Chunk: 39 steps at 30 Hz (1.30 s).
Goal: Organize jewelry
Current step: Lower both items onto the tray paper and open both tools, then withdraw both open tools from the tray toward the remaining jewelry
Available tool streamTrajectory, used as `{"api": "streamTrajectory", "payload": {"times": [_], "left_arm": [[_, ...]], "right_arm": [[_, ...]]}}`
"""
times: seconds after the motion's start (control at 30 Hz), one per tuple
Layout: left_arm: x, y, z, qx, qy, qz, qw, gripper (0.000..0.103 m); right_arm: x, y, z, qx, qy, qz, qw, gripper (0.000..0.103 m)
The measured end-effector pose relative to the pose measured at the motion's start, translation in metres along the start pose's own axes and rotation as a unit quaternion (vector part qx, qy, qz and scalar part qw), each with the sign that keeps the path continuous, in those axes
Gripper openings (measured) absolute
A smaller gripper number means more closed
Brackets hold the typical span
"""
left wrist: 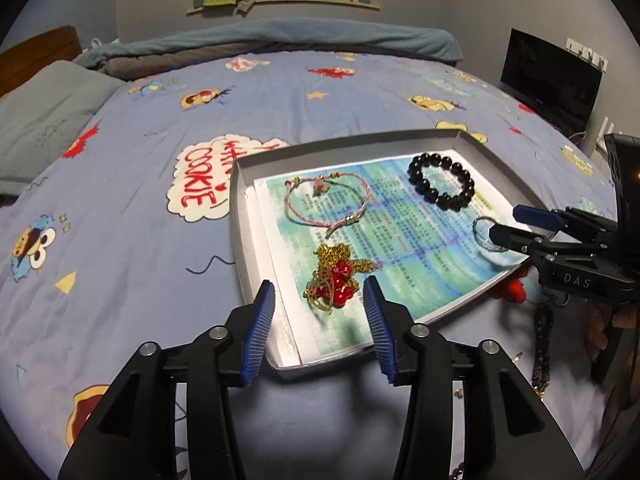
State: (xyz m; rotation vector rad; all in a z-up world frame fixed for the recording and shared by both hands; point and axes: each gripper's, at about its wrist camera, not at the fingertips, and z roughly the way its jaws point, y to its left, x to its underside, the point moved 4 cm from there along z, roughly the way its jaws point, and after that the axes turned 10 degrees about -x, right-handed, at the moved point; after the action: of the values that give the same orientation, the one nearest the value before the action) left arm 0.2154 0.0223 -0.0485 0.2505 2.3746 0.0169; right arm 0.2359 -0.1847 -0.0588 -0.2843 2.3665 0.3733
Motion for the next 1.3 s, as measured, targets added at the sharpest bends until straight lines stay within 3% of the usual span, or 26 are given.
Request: {"api": "streamTrajectory", "payload": {"times": [0.17,0.3,0.43,0.93,1.3], "left_arm": [[-0.001,-0.001,-0.014,0.004,-0.018,-0.007,0.9998,0.076],[0.002,-0.003,-0.028,-0.002,-0.033,-0.003,0.9994,0.082],[0.004,-0.001,-0.045,0.005,-0.047,-0.018,0.9987,0.091],[0.038,0.002,-0.109,-0.005,-0.081,-0.036,0.996,0.096],[0.094,-0.009,-0.104,-0.009,-0.057,-0.032,0.9978,0.096]], "right_arm": [[0.0,0.003,-0.024,-0.004,-0.02,-0.001,1.0,0.077],[0.002,0.005,-0.047,-0.006,-0.038,-0.004,0.999,0.093],[0.005,0.007,-0.07,-0.001,-0.057,-0.008,0.998,0.097],[0.039,0.003,-0.15,0.038,-0.112,-0.01,0.993,0.097],[0.081,-0.007,-0.156,0.06,-0.094,-0.003,0.994,0.097]]}}
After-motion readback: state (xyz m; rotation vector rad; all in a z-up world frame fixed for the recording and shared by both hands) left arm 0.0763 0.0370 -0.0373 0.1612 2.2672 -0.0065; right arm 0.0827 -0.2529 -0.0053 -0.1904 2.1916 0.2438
